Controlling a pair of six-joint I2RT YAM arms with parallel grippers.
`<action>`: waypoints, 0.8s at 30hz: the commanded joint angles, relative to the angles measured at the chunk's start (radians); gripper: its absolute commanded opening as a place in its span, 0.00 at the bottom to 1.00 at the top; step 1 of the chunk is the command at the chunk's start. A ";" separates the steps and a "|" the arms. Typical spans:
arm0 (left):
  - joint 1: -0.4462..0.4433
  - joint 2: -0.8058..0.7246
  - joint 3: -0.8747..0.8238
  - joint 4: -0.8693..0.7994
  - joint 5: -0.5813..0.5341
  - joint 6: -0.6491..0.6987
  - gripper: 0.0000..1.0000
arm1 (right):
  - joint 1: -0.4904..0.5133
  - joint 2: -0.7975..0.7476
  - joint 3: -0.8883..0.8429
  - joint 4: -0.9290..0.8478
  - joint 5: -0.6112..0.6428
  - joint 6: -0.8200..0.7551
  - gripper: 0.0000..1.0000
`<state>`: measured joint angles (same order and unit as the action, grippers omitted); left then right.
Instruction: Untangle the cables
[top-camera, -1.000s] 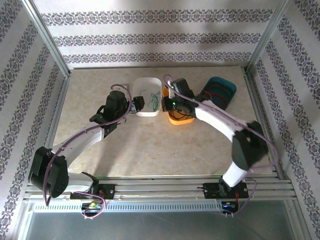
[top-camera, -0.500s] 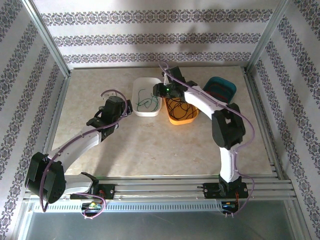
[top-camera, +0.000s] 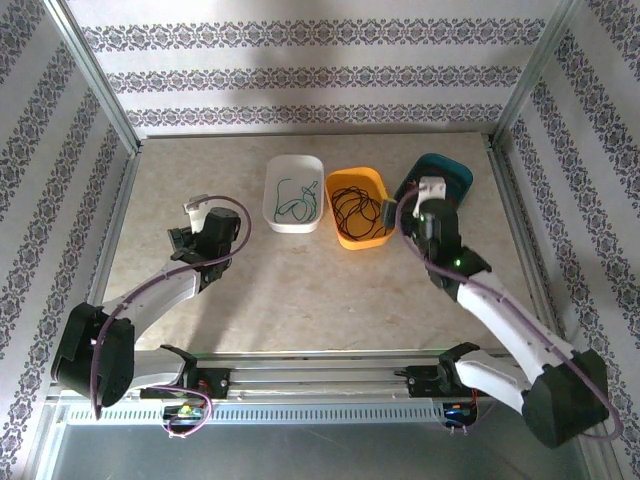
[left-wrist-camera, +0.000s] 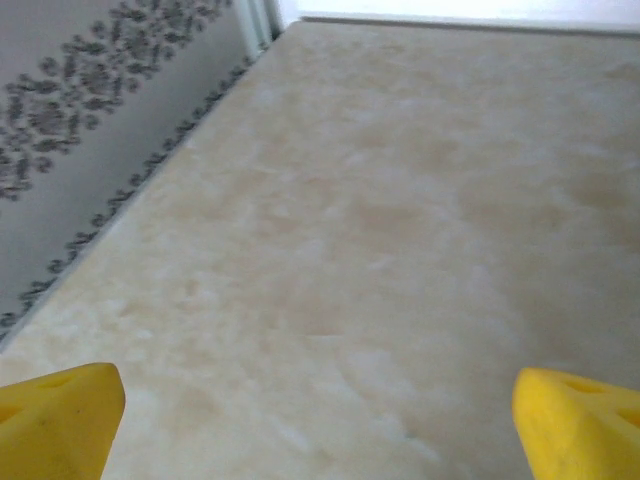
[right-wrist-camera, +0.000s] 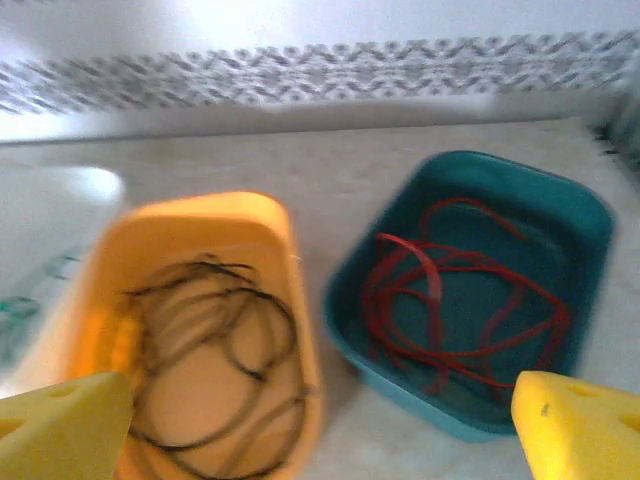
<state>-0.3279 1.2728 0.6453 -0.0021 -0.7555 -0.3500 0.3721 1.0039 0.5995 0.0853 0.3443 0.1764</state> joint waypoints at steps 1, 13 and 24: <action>0.031 0.021 -0.014 0.130 -0.106 0.126 0.99 | -0.051 0.018 -0.148 0.296 0.163 -0.196 0.98; 0.115 0.216 -0.125 0.588 0.103 0.266 0.99 | -0.204 0.477 -0.309 0.991 -0.001 -0.234 0.98; 0.210 0.201 -0.248 0.814 0.308 0.320 0.99 | -0.363 0.515 -0.262 0.879 -0.327 -0.139 0.98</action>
<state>-0.1463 1.4750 0.4511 0.6254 -0.5209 -0.0704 0.0219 1.5303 0.3199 0.9604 0.0948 0.0132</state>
